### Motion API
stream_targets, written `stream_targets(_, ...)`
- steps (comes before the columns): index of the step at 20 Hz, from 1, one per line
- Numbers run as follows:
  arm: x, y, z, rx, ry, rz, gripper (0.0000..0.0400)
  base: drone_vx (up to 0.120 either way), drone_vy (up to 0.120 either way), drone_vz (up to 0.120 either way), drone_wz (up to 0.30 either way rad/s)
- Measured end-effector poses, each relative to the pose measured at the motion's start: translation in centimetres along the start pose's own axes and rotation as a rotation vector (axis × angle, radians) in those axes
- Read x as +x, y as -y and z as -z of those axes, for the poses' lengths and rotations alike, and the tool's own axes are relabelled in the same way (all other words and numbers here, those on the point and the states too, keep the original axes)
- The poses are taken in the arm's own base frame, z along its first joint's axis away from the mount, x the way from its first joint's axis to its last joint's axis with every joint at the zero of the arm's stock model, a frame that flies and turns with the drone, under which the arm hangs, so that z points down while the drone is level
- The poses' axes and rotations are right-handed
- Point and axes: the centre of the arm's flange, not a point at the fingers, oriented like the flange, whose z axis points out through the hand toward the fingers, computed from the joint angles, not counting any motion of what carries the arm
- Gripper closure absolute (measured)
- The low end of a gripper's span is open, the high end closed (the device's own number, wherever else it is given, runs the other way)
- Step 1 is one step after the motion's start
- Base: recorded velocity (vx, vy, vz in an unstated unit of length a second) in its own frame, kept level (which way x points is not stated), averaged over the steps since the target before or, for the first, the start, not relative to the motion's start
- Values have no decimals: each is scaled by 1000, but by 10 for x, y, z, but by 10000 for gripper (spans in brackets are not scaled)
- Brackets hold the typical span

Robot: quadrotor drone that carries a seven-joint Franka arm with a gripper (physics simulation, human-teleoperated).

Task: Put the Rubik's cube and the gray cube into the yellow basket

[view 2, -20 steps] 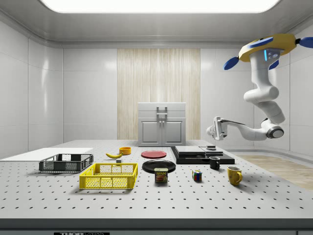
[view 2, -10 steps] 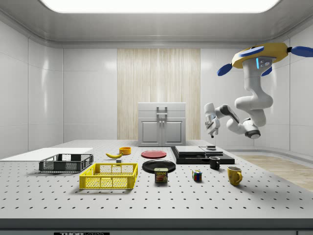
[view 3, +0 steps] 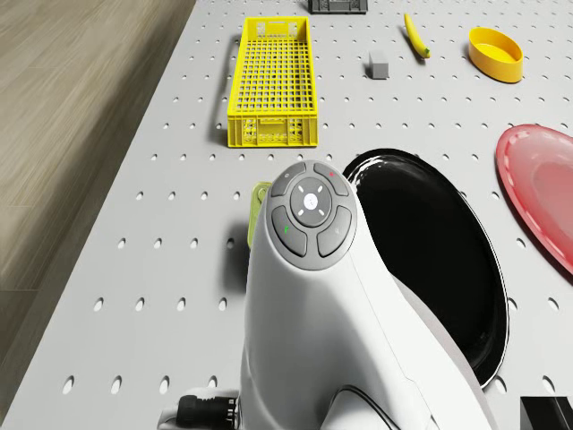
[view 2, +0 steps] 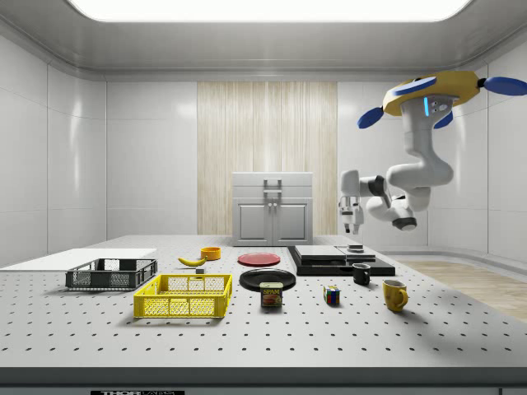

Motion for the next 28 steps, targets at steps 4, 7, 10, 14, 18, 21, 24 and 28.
stream_targets(4,-2,2,0,-19,-21,1,0,120,100,0,0)
stream_targets(7,-3,3,0,-27,-29,1,0,120,0,-107,0)
stream_targets(10,-3,3,0,-31,-34,1,0,120,0,-120,0)
stream_targets(14,-4,3,0,-34,-37,1,0,120,-50,-100,0)
stream_targets(18,-4,4,0,-36,-39,1,0,10,0,-100,0)
stream_targets(21,-4,4,0,-37,-39,1,0,0,0,-120,0)
stream_targets(24,-4,4,0,-37,-40,1,0,0,0,-120,0)
stream_targets(28,-4,4,0,-37,-40,1,0,0,0,-120,0)
